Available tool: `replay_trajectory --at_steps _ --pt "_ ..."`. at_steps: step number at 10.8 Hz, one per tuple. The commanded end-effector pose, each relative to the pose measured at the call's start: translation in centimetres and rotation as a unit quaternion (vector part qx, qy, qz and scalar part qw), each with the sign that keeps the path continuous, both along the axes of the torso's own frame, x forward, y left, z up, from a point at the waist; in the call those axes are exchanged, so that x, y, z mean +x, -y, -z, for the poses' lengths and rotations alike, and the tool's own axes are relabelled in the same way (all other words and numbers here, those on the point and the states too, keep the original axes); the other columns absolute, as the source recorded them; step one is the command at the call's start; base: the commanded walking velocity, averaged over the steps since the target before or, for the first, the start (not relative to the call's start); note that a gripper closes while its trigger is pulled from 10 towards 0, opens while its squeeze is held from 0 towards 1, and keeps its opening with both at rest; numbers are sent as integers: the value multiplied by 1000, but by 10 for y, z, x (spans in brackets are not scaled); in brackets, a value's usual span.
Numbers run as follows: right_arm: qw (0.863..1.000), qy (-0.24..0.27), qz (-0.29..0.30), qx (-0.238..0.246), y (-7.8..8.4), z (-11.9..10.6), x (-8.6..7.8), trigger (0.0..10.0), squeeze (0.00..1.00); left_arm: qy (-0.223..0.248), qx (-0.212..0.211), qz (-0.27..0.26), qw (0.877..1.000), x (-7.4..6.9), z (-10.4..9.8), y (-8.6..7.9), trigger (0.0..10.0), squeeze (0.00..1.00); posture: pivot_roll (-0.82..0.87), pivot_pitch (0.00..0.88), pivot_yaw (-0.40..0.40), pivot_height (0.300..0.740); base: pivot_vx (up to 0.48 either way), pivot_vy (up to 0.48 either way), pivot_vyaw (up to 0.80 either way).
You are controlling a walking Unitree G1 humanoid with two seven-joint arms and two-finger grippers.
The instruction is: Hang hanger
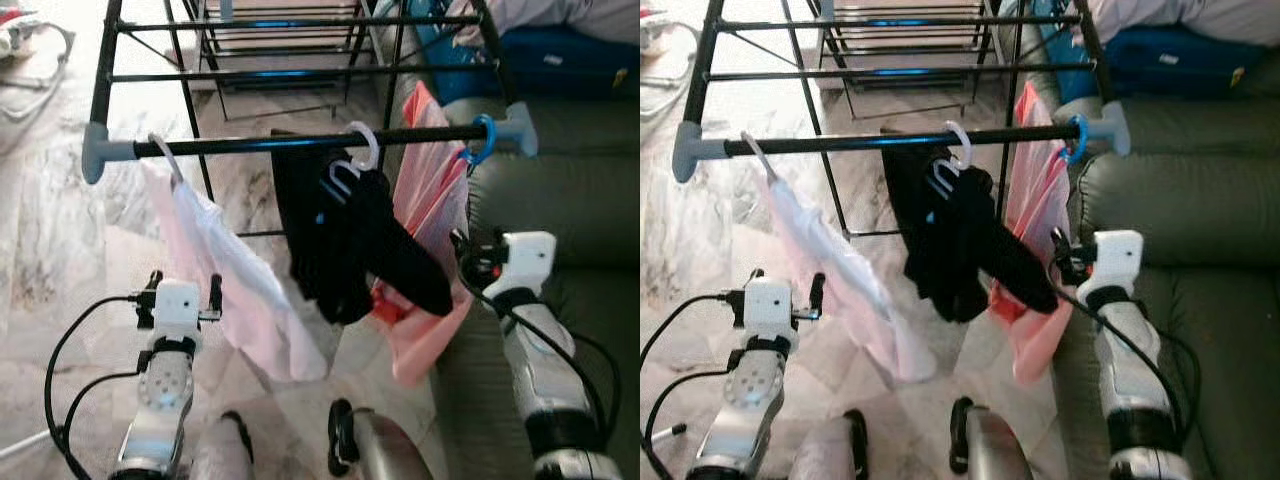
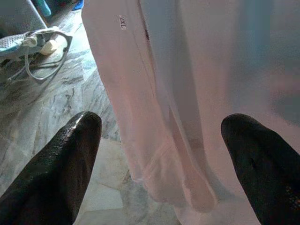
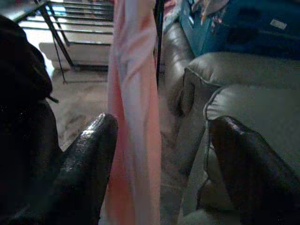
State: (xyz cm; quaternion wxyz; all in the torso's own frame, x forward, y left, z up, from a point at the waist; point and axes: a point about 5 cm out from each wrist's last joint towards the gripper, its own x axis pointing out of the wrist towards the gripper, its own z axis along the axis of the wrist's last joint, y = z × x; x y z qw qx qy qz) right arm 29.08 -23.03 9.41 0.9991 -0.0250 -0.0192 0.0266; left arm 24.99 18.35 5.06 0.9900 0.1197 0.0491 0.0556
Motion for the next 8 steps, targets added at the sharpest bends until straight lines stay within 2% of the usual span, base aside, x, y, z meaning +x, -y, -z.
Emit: replay_trajectory --at_steps 1,3,5,8 --pt "1000 2 16 15 5 3 -9 10000 1000 -8 3 -4 1000 -4 3 -2 10000 0 12 214 -31 740 0 0 0" --pt "1000 -5 17 25 1 9 -26 10000 1000 -12 6 -9 1000 -6 5 -2 10000 0 11 216 -34 740 0 0 0" --pt "999 -16 19 25 -1 14 -32 10000 1000 -13 4 -10 1000 -6 5 -2 10000 0 9 218 -36 740 0 0 0" --pt "999 -26 23 28 -3 14 -38 10000 1000 -17 2 -13 1000 -6 6 -1 10000 0 5 221 -46 740 -306 0 0"
